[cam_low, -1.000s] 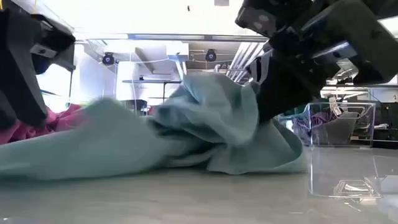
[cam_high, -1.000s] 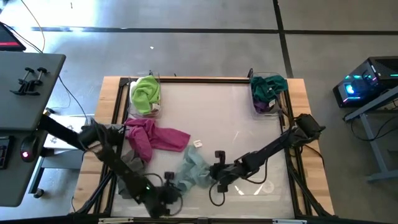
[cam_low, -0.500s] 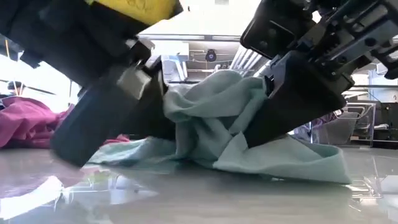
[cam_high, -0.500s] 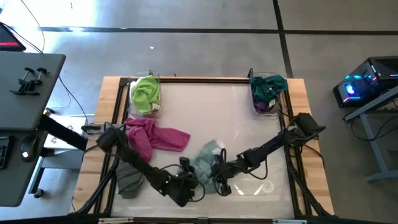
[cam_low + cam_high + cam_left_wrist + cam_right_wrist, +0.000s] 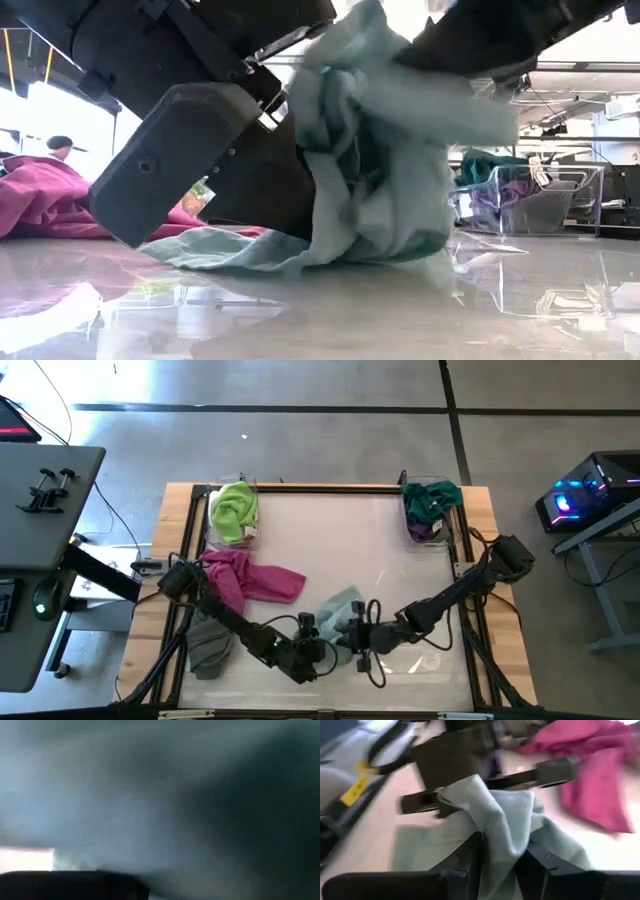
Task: Sort towels by color in basket
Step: Put the light blue towel into the left transparent bin
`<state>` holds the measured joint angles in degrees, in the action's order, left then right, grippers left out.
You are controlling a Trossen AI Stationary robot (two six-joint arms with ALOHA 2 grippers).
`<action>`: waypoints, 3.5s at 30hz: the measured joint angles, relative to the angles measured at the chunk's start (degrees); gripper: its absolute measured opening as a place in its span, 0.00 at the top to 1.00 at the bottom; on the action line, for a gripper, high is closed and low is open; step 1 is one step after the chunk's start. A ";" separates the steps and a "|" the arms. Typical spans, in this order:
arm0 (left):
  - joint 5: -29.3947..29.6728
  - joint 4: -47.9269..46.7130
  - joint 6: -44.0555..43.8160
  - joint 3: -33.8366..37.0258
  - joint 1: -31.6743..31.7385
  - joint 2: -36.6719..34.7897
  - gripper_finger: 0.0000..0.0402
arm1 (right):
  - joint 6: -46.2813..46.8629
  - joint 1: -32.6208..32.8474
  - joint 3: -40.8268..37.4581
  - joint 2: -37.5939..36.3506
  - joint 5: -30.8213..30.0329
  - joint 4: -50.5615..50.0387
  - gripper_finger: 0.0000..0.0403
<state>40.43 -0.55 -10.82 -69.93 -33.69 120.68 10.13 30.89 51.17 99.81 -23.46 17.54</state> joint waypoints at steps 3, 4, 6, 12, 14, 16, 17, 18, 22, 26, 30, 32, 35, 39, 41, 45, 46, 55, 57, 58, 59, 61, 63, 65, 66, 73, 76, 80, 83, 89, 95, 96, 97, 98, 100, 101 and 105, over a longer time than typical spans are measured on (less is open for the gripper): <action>-2.21 1.68 0.43 -0.02 0.00 0.00 0.69 | 0.06 0.83 0.00 0.57 -3.48 0.49 0.76; -2.71 2.25 0.53 -0.02 0.00 0.00 0.69 | 0.13 0.63 0.00 0.96 -3.42 0.86 0.75; -3.06 3.90 1.34 0.00 -0.02 0.02 0.69 | 0.35 -0.17 0.00 1.95 -1.69 0.92 0.75; -3.15 6.17 2.96 0.00 -0.02 0.02 0.69 | 1.42 -4.18 0.00 5.62 9.81 2.63 0.59; -3.19 5.98 2.60 0.00 -0.02 0.02 0.69 | 1.38 -5.29 0.00 7.08 12.17 3.22 0.52; -3.24 4.87 0.80 0.02 -0.06 -0.15 0.69 | -0.14 -5.96 0.03 8.34 14.82 3.13 0.46; -3.37 3.63 -0.77 0.02 -0.20 -0.52 0.69 | -1.17 -6.21 0.03 8.99 15.91 3.21 0.44; -3.37 1.86 -2.98 0.02 -0.43 -1.31 0.69 | -1.21 -6.29 0.03 9.67 15.98 3.47 0.42; -3.01 -5.48 -10.75 -0.02 -1.95 -5.90 0.69 | 0.21 -6.25 0.03 11.53 14.26 3.03 0.47; -2.38 -10.57 -7.48 -0.12 -5.34 -9.14 0.69 | 2.73 -6.23 0.10 12.97 12.94 3.42 0.65; -2.06 -11.97 2.17 0.00 -8.80 -9.21 0.68 | 4.43 -6.27 0.16 15.17 12.97 8.36 0.86; 0.94 -9.24 -2.41 -0.01 -8.69 -8.88 0.68 | 4.42 -6.27 0.14 16.00 13.37 10.87 0.94; 5.40 -5.95 -5.33 -0.02 -6.80 -8.87 0.64 | 4.75 -6.57 0.03 16.46 14.96 13.41 0.95; 3.35 -5.10 6.15 -0.02 -5.28 -8.80 0.55 | 6.08 -7.65 -0.02 16.50 18.60 14.43 0.88; 2.27 -4.98 13.13 -0.06 -4.71 -8.22 0.49 | 6.68 -8.19 -0.02 16.50 20.32 14.44 0.86; 0.96 -5.44 21.47 -0.03 -2.86 -6.70 0.38 | 8.13 -8.78 -0.02 16.50 20.74 14.44 0.85; 0.94 -5.48 21.39 0.00 -2.16 -6.52 0.36 | 9.32 -8.93 -0.02 16.50 20.71 14.44 0.84; -5.65 -5.69 10.03 -0.04 2.95 -6.08 0.28 | 9.27 -9.64 -0.10 14.86 28.57 13.90 0.58; -8.21 -5.93 7.88 -0.04 3.94 -6.00 0.28 | 8.58 -9.51 -0.13 12.51 29.58 11.26 0.53; -9.36 -5.93 6.77 -0.04 4.38 -5.86 0.28 | 8.00 -9.38 -0.15 11.08 29.48 9.66 0.52; -10.17 -6.09 6.15 -0.04 4.78 -5.77 0.28 | 7.64 -9.20 -0.15 9.41 28.92 7.74 0.51; -10.50 -6.27 4.63 0.04 5.59 -5.29 0.28 | 6.40 -8.63 -0.15 6.30 26.79 3.95 0.51; -10.18 -5.47 1.63 0.54 6.50 -4.70 0.29 | 5.21 -7.69 -0.13 3.40 24.30 0.30 0.50; -10.15 -5.63 -2.59 0.61 7.67 -3.42 0.29 | 4.17 -6.42 -0.13 0.62 21.85 -1.69 0.50; -10.39 -5.54 -4.71 0.61 8.21 -2.68 0.29 | 3.58 -5.69 -0.13 -0.78 20.39 -2.37 0.50; -16.97 -2.84 -14.72 0.30 10.37 1.22 0.38 | 1.44 2.24 -0.06 -12.08 11.47 -13.40 0.50; -16.78 -2.67 -16.41 0.28 10.31 1.36 0.52 | 2.12 6.07 -0.04 -15.85 5.66 -18.04 0.50; -16.06 -3.54 -18.97 0.39 10.27 0.86 0.80 | 2.56 10.51 -0.04 -18.21 -1.90 -21.34 0.50; -14.93 -5.33 -22.34 0.43 10.16 -0.35 0.95 | 2.87 12.53 -0.04 -18.00 -7.30 -21.06 0.50; -8.15 -13.67 -27.26 -0.03 7.62 -6.86 0.92 | 2.92 13.46 -0.04 -15.58 -11.06 -20.64 0.50; 1.05 -25.88 -29.23 -2.66 5.39 -20.02 0.95 | 3.04 13.04 -0.04 -12.24 -12.13 -17.97 0.50; 3.43 -29.60 -30.12 -2.54 5.40 -21.90 0.95 | 3.08 12.98 -0.04 -11.66 -12.33 -17.67 0.50; 5.91 -33.89 -31.48 -2.54 5.53 -23.82 0.95 | 3.08 12.98 -0.04 -11.04 -12.33 -17.12 0.50; 8.05 -38.54 -33.42 -2.54 6.00 -25.90 0.95 | 2.96 12.98 -0.04 -10.49 -12.33 -17.05 0.50; 11.08 -48.82 -38.54 -2.64 7.61 -29.90 0.95 | 2.92 12.98 -0.04 -9.84 -12.33 -16.99 0.50; 11.85 -54.25 -41.23 -2.67 8.77 -31.39 0.95 | 2.93 12.98 -0.04 -9.75 -12.36 -16.97 0.50; 13.53 -73.14 -49.50 -2.54 15.01 -35.50 0.95 | 2.64 12.98 -0.04 -9.75 -12.62 -16.53 0.50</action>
<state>53.96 -73.70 -60.32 -72.47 -18.68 85.19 12.77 43.88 51.13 90.06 -36.08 1.01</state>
